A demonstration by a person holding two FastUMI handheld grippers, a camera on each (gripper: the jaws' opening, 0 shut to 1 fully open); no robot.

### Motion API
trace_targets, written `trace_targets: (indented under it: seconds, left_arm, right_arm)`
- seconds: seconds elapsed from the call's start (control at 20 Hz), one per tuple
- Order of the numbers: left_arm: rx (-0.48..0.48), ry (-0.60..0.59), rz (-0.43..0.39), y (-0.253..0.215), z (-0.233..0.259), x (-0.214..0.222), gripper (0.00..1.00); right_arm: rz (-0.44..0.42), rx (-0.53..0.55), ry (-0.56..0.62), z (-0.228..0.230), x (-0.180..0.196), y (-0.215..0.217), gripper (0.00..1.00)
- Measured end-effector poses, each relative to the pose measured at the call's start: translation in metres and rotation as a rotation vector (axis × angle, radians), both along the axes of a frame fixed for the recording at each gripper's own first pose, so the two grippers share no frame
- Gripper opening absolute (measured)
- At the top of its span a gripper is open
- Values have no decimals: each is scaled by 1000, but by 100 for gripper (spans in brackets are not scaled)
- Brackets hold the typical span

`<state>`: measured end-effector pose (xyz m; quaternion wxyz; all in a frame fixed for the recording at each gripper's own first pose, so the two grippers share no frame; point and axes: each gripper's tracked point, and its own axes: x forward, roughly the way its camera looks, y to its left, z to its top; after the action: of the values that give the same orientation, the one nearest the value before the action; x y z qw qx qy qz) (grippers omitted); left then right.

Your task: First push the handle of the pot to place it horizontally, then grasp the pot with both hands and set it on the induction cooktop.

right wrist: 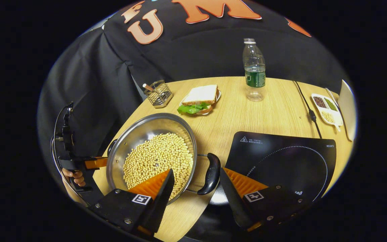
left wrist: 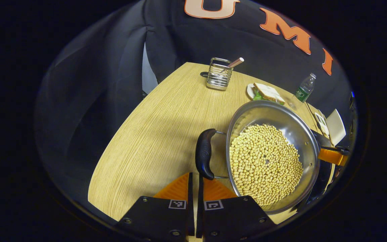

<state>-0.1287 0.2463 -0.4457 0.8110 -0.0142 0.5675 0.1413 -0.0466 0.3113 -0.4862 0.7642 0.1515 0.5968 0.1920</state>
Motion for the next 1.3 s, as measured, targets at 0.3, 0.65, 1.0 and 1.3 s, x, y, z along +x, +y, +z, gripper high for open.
trace_targets:
  seconds: [0.3, 0.65, 1.0, 1.3]
  left_arm:
    - [29, -11, -64, -3, 19, 1, 4]
    - [55, -135, -176, -23, 75, 38, 36]
    - [70, -105, -201, -21, 31, 61, 77]
    - [47, -61, -153, -14, 2, 52, 77]
  right_arm:
    - [7, -22, 13, -9, -3, 1, 80]
    - [24, -125, -21, -16, -1, 3, 80]
    - [22, -158, -43, -22, 7, 4, 80]
    - [40, -200, -59, -26, 13, 3, 80]
